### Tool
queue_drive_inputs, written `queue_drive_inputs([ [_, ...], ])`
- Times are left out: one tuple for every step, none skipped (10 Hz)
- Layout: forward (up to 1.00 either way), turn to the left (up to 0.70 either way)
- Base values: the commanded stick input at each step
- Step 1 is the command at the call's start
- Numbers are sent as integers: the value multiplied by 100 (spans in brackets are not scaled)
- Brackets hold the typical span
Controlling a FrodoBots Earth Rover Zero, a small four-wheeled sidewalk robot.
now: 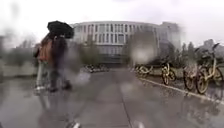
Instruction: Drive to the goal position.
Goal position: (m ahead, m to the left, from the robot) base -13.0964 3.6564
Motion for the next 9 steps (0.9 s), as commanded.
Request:
queue_drive_inputs([
  [62, -3],
  [62, 1],
  [63, 1],
  [64, 1],
  [64, 1],
  [64, 1],
  [64, 1],
  [64, 1],
  [64, 1],
])
